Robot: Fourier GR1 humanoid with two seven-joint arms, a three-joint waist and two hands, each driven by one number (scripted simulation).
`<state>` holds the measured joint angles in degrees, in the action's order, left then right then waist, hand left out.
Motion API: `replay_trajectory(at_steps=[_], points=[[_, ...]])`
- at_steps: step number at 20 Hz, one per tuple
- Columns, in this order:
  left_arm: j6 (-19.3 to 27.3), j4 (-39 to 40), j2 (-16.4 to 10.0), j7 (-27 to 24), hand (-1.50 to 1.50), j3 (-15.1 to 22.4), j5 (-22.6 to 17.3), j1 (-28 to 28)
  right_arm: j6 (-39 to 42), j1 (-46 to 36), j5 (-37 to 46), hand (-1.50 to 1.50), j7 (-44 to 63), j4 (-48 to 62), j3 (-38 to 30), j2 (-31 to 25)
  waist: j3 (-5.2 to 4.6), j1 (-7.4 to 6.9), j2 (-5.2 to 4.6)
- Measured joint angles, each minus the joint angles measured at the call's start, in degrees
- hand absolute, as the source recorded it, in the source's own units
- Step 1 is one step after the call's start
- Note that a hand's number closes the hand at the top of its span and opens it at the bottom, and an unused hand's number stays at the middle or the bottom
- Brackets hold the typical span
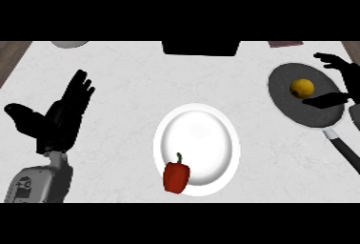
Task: Pick the lemon from the plate and place it in the pan
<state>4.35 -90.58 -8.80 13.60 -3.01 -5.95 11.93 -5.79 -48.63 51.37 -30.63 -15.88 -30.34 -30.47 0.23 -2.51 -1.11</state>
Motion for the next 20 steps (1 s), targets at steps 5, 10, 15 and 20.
replay_trajectory(at_steps=[5,10,15,20], points=[[0.61,0.59,0.34,-0.5,0.0,-0.25,0.42,-0.02,6.37,-0.14,-7.83,-1.5,-4.33,1.97,-6.95,-3.21,-0.01,0.73,0.2],[-0.44,-0.08,-0.78,-0.45,0.0,-1.02,-0.15,-1.07,18.05,1.72,-14.36,-1.5,-7.16,4.59,-12.82,-10.67,0.0,1.0,0.31],[-0.42,-0.7,-0.54,-0.73,0.0,-1.09,-0.17,-2.19,29.32,5.68,-18.69,-1.5,-10.63,6.73,-16.26,-16.4,0.04,1.12,0.29],[-0.69,-0.07,-0.77,-0.59,0.0,-1.56,-0.48,-1.43,33.68,10.95,-20.32,-1.5,-11.75,6.44,-16.6,-19.67,0.1,1.48,0.29]])
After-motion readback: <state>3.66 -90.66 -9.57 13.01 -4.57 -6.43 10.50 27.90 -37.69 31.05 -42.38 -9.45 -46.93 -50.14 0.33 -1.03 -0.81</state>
